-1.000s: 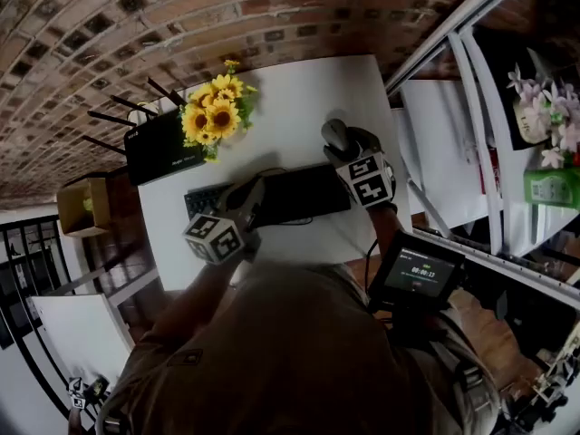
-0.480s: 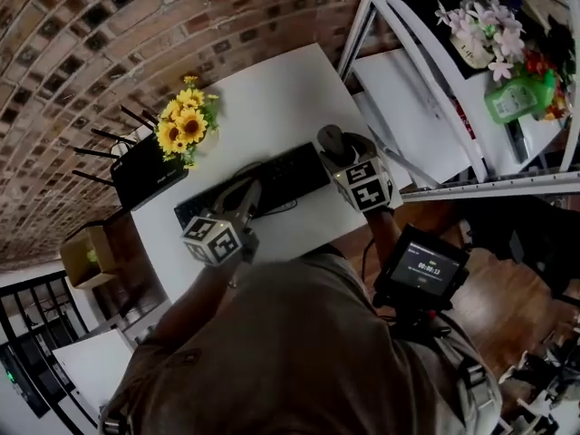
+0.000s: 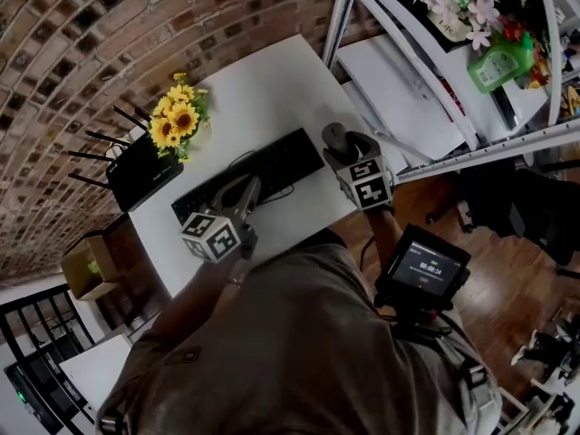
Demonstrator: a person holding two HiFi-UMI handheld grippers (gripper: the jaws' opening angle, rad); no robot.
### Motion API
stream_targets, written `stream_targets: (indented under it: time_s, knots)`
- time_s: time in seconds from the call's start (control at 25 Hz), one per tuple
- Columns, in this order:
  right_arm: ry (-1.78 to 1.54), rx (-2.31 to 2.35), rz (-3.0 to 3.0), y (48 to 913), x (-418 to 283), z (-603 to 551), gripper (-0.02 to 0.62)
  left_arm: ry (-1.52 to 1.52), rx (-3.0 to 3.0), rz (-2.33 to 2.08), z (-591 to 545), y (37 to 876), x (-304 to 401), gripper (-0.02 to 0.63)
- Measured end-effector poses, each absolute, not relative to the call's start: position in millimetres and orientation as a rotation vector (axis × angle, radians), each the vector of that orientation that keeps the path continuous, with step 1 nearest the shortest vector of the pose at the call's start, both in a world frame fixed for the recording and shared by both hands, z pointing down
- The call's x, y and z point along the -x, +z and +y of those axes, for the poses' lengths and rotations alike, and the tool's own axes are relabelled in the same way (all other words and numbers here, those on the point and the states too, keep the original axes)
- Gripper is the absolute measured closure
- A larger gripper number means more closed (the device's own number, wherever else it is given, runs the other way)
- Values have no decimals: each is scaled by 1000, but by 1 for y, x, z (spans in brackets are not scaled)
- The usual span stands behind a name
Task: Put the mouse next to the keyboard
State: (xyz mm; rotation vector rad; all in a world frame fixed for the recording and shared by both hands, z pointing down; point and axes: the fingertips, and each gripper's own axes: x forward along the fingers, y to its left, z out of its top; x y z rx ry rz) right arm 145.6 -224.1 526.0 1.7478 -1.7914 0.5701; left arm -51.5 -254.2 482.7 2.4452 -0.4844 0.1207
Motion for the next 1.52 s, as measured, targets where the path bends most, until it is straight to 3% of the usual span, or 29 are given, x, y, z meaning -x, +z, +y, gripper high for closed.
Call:
stream_targets:
  time_s: [0.64,1.52]
  knots:
    - [745,-1703,-1777,601,-181,-222,290,257,-2413,-616,-249,487,30,604]
    - [804,-1618,-1789,656,-174,-241,279,351,-2358,-700,-244,506,24,604]
